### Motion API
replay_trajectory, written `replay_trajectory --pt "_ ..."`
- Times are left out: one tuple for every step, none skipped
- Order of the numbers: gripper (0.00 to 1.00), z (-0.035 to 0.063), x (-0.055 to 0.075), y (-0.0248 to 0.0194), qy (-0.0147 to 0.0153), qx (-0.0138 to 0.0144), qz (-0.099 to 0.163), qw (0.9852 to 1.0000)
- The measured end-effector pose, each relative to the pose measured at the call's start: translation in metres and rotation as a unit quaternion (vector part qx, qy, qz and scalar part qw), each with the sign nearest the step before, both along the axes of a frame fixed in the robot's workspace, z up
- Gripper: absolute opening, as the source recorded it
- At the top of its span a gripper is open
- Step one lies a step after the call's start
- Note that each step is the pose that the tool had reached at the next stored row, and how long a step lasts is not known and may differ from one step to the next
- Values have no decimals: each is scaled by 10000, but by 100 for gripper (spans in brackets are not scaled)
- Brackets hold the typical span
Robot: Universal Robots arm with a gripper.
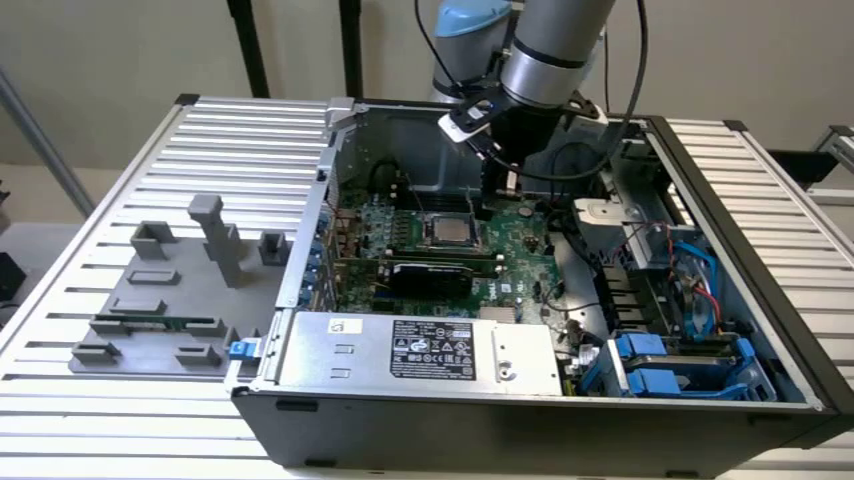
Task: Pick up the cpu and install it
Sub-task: 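Close the cpu cover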
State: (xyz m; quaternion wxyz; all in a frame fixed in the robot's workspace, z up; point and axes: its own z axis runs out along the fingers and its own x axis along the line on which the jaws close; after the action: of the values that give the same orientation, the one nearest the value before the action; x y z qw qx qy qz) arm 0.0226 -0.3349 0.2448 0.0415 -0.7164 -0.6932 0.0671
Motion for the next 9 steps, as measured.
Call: replay_trajectory --pt "11 -8 -25 -3 22 1 0 10000" --pt "11 -16 -50 -5 43 0 0 10000" --pt "11 -24 -74 -6 65 0 0 10000" --pt "11 -31 -99 -6 88 0 0 10000" --pt "11 -38 -123 -6 111 0 0 9999" --pt "11 -45 -148 -6 135 1 0 9999" --pt "11 -51 -174 -6 160 0 0 9999" --pt "11 -58 -200 -6 184 0 0 9998" --pt "11 -64 -227 -6 205 0 0 9998"
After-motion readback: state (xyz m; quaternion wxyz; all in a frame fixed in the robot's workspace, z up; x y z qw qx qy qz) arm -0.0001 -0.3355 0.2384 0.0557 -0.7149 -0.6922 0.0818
